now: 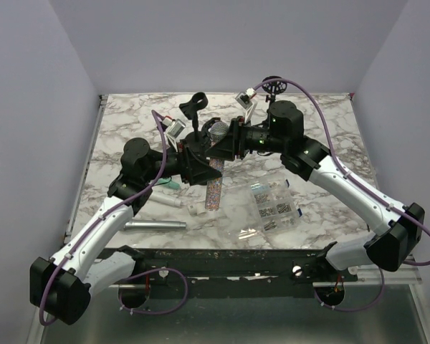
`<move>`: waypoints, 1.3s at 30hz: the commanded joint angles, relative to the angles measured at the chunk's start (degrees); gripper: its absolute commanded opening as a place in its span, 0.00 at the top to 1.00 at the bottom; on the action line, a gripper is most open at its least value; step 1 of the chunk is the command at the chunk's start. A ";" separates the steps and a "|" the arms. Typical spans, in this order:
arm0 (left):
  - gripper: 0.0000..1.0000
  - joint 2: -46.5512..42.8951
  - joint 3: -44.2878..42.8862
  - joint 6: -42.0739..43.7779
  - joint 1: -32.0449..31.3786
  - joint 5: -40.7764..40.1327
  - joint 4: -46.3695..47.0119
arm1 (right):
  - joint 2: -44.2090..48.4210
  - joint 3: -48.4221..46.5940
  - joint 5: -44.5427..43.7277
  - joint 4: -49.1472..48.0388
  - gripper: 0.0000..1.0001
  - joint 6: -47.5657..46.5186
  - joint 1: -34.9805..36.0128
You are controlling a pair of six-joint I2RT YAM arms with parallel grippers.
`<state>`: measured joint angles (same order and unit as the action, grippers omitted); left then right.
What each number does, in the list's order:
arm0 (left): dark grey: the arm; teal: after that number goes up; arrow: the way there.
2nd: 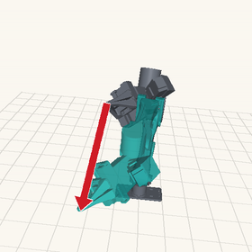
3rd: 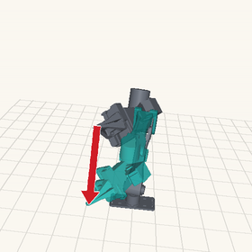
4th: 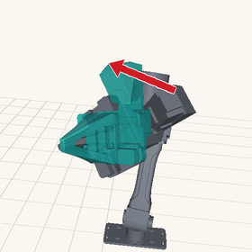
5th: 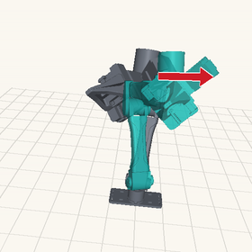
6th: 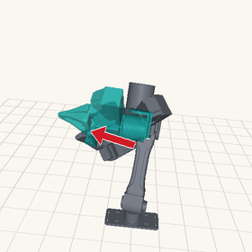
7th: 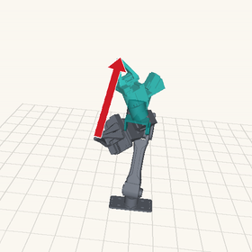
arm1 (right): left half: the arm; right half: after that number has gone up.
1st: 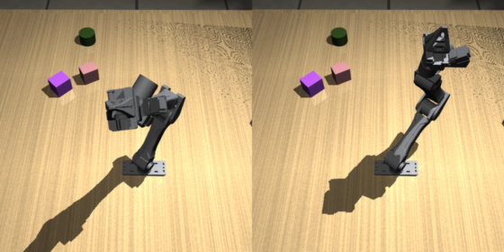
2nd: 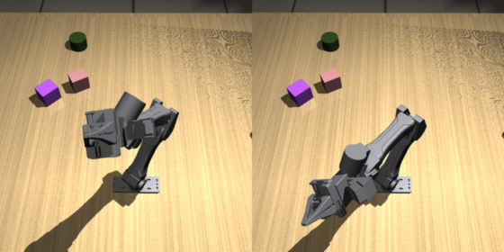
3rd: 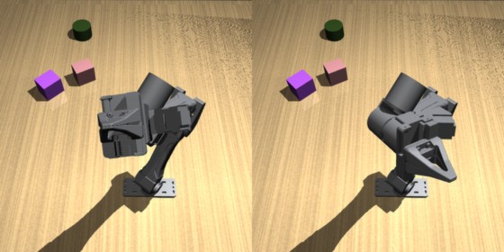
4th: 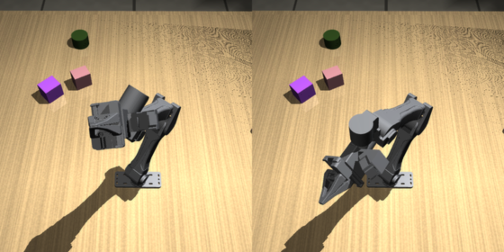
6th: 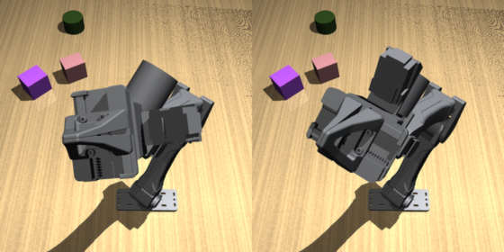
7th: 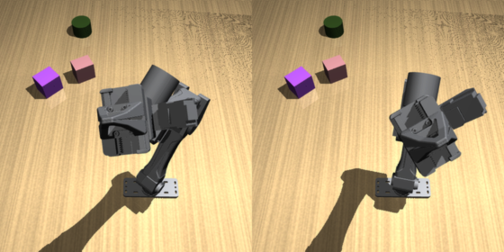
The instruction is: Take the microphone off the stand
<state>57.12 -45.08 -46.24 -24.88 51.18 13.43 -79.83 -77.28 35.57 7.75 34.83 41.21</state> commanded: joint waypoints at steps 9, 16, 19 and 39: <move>0.70 -0.59 0.44 -0.40 -0.07 2.04 0.02 | 2.84 0.61 -7.97 -0.72 0.33 -1.29 0.48; 0.81 -1.97 -1.82 2.84 0.03 0.22 -6.53 | 6.87 1.08 -19.76 1.48 0.04 -1.88 0.54; 0.97 -4.05 -4.97 8.08 0.18 -8.73 -18.55 | 10.39 2.33 -34.53 4.80 0.00 -0.95 0.46; 1.00 -16.57 -4.41 0.52 4.95 -83.71 -54.53 | 23.03 11.96 -50.74 1.73 0.00 0.33 0.45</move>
<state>33.08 -49.23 -34.59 -23.07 -21.91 -27.40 -56.69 -66.08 -13.39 9.54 34.57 41.54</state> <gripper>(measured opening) 0.402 0.996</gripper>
